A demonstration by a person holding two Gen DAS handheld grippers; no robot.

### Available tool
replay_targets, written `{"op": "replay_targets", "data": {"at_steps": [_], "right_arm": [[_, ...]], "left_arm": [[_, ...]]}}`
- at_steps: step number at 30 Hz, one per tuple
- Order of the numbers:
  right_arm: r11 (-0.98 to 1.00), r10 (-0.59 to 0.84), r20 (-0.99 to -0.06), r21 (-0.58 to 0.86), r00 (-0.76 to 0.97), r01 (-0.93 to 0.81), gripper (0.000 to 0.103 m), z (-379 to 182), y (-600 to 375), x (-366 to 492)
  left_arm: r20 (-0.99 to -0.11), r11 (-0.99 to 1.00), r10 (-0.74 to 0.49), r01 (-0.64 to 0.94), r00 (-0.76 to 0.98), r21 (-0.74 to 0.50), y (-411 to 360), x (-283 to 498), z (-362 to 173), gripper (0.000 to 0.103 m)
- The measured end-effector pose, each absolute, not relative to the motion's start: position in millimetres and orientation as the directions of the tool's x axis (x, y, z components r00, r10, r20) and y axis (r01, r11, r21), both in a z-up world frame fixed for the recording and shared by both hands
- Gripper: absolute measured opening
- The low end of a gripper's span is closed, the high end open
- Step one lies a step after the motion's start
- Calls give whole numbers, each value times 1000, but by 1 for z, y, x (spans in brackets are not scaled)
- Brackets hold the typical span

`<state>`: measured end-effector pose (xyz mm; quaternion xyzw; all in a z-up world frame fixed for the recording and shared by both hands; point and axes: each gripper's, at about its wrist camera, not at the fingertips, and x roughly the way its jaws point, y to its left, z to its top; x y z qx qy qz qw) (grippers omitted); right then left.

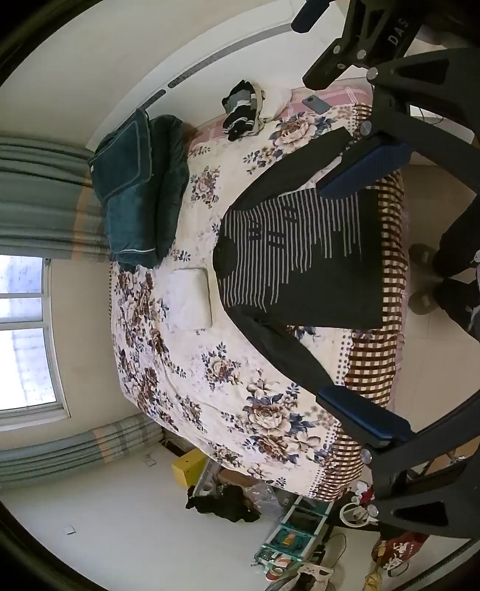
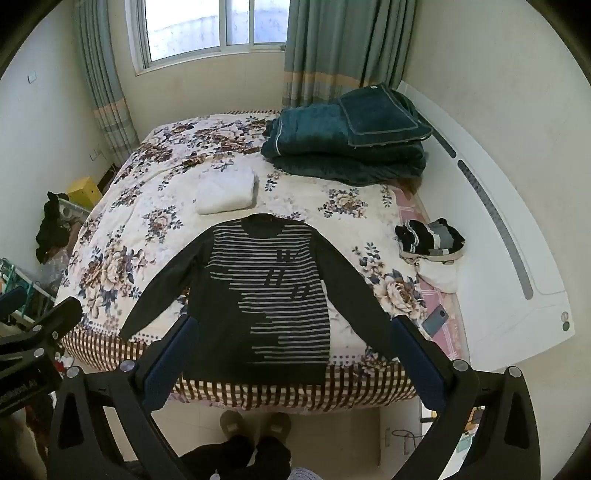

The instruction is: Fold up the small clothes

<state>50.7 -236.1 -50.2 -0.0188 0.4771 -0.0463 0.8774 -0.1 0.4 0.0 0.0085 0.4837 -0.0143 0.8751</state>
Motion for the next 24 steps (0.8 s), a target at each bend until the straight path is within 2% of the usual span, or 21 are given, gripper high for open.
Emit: {"op": "replay_targets", "data": {"at_steps": [12,24], "right_arm": [[996,-92,-829,-66,551,66,103,-42,-236,51],[996,-88,-825,-61,559,67,103,-32,-237,52]], "left_arm": [[-844,1000,-19,31,536,-3,-1,2,-6,103],[-833,999,-27,38,552,-7,-5,3,12,103]]}}
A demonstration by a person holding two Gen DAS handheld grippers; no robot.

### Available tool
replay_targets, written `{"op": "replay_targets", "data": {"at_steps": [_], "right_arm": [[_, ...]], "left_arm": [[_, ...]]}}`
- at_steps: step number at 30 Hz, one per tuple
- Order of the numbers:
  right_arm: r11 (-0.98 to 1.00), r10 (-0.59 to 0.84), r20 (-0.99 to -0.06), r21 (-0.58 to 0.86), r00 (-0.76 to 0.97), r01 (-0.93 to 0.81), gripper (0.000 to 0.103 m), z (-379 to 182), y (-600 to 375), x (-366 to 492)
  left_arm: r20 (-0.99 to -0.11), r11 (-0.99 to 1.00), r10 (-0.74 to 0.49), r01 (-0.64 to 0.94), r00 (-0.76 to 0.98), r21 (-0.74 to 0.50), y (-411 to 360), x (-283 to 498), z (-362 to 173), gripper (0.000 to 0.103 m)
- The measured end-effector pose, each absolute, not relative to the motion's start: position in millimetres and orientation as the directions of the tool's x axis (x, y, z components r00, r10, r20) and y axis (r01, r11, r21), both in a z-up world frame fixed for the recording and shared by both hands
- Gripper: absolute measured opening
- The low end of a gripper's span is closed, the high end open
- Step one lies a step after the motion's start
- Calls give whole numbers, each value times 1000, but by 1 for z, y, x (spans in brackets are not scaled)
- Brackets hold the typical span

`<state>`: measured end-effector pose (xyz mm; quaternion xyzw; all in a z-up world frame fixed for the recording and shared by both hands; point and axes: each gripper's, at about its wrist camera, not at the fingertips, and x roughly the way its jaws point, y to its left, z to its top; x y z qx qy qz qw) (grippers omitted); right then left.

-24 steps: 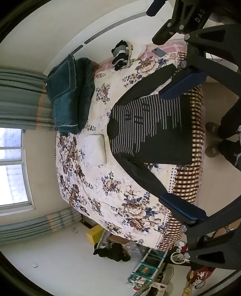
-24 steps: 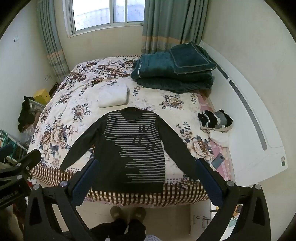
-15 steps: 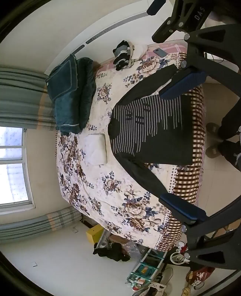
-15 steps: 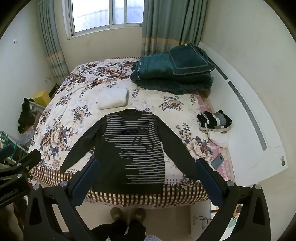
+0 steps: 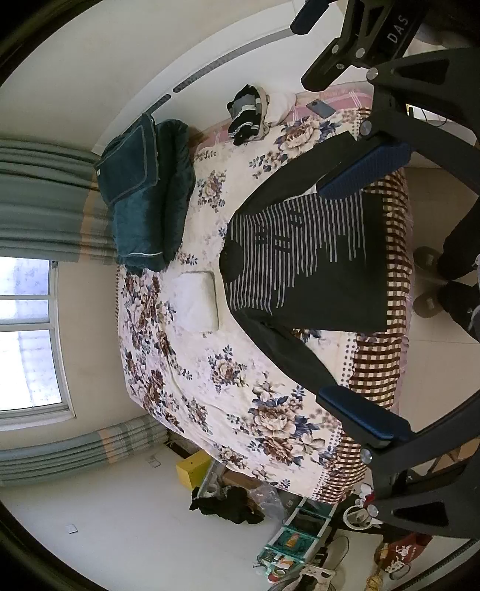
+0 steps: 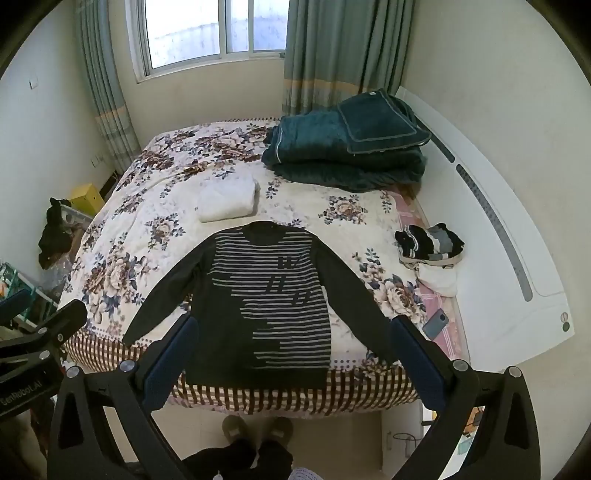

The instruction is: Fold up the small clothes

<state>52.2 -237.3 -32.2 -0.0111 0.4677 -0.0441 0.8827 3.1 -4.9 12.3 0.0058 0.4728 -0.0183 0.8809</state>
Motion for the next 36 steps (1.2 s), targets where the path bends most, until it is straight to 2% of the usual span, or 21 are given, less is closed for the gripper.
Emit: {"op": "replay_targets", "data": {"at_steps": [12,36], "right_arm": [[996,-84,-821,-59,564,63,103,-13,-231,57],[996,-82,-817,-55,571,64,103,-14,-231,53]], "left_arm": [[-828,999,-30,41,560,-8,-6,2,18,103],[-825,999,-34,40,564,-14,-6,0,20,103]]}}
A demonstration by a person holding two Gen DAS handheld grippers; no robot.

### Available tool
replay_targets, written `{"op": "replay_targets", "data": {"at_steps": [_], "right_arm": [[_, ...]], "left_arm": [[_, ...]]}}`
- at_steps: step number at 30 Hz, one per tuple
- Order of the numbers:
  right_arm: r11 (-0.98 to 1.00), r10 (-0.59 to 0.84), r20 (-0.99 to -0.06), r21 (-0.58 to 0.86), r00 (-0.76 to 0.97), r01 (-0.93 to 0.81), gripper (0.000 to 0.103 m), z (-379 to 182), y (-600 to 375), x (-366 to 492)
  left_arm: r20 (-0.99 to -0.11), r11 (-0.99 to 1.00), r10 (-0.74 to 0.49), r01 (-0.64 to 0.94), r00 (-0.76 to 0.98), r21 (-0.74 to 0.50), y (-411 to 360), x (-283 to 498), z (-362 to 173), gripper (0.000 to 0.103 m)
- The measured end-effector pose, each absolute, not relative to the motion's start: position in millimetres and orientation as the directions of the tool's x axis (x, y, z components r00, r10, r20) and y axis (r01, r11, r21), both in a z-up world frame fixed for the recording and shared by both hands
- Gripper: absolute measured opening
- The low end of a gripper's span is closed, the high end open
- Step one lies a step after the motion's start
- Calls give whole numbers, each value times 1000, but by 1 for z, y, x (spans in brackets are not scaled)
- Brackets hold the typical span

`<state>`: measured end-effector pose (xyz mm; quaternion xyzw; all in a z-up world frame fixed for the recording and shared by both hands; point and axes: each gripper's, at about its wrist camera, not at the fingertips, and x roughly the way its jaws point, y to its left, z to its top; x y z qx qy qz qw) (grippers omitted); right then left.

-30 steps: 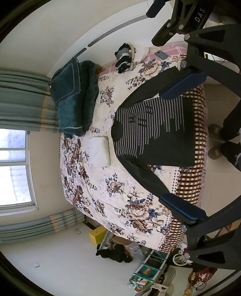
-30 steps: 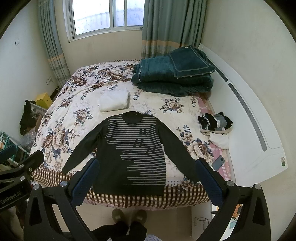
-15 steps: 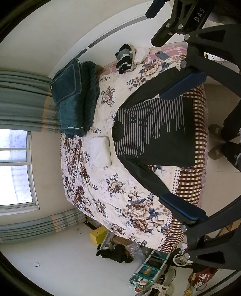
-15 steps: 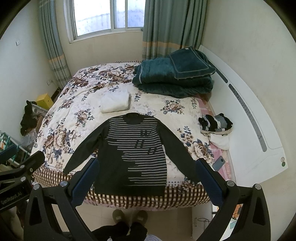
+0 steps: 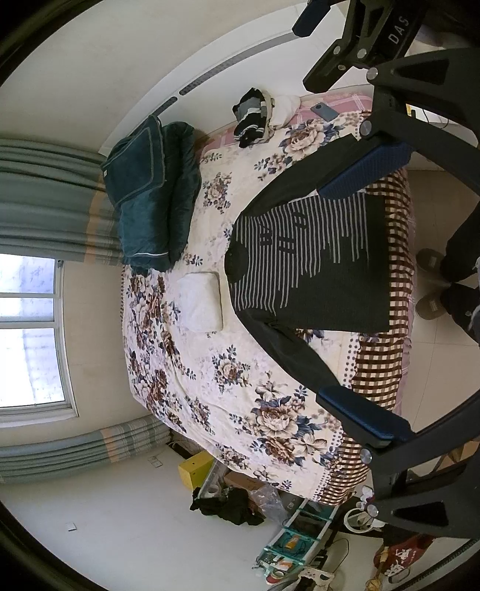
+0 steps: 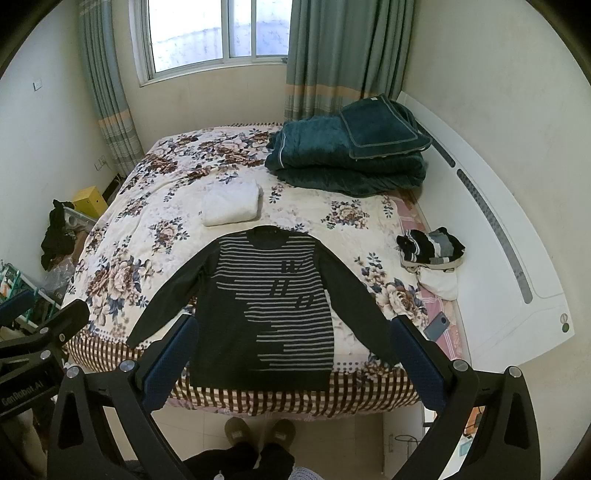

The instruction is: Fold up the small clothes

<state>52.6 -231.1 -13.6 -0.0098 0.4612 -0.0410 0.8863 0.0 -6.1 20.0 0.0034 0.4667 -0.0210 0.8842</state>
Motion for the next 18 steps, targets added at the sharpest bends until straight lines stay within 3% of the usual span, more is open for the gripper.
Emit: {"op": "replay_targets", "data": {"at_steps": [18], "right_arm": [[997,-81,-813,-57,576,61,103,-13,-230,51]], "left_arm": [[-826,999,-35,38,563,-17,-6,3,22,103]]}}
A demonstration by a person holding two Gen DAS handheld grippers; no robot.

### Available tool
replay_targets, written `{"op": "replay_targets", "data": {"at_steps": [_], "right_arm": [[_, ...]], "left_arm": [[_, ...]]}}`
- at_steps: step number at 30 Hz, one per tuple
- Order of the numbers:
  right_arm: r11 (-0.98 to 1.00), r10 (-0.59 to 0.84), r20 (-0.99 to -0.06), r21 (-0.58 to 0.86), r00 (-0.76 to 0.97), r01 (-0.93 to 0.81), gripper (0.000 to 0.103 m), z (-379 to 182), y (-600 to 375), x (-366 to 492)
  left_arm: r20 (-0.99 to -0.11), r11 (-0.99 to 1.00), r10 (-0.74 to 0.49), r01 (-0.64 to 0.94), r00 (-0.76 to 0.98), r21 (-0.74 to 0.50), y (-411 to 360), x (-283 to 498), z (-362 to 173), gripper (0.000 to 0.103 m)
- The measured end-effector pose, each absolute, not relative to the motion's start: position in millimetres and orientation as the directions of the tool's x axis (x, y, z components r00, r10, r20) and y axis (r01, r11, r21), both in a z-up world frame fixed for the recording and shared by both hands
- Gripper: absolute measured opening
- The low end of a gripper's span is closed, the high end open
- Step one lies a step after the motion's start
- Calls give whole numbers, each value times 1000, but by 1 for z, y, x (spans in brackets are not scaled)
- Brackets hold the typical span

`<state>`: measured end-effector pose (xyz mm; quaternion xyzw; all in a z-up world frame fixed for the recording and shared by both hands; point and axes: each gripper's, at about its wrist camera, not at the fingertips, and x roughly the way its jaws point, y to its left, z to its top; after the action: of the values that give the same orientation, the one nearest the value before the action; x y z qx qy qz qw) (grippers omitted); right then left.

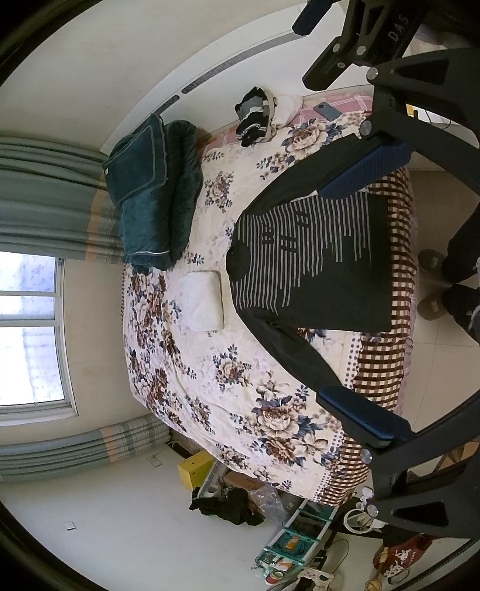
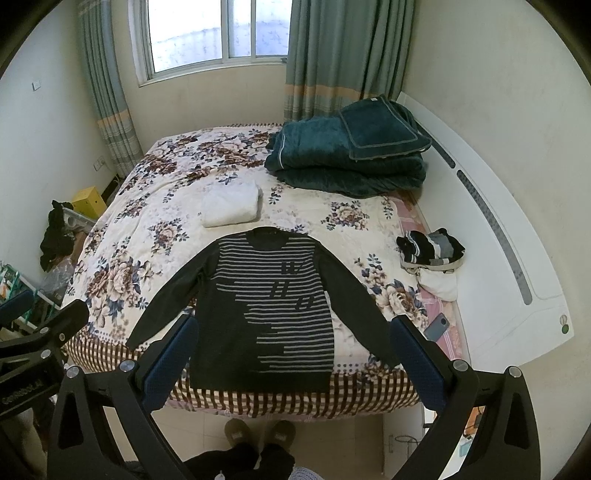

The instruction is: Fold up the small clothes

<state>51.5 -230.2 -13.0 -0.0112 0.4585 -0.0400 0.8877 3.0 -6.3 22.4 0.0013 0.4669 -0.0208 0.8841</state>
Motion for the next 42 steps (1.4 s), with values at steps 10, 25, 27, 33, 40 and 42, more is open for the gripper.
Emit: {"op": "replay_targets", "data": {"at_steps": [10,25,27,33,40,42], "right_arm": [[997,-79,-813,-53,576,63,103,-9,-228,52],[996,-83,-818,-44,569,81,103,-8,-226,57],[995,-85,-821,-36,564,97,103,-10,-227,62],[979,-129,-837,-23,532,202,103,-62,-245,106],[941,-177,-874,-16,452,337,103,-169,-310,156],[920,-185,-895,-13,407,391,103,-210,-343,171]], "left_arm": [[-824,999,-36,35,565,-19,0,6,20,103],[-807,999,-13,34,590,9,5,23,7,103],[-794,999,-2,29,608,20,5,34,-3,103],[-767,997,23,36,642,61,5,72,-48,103],[-795,996,43,37,605,82,-19,127,-129,103],[-818,994,62,39,571,102,-34,146,-165,103]]}}
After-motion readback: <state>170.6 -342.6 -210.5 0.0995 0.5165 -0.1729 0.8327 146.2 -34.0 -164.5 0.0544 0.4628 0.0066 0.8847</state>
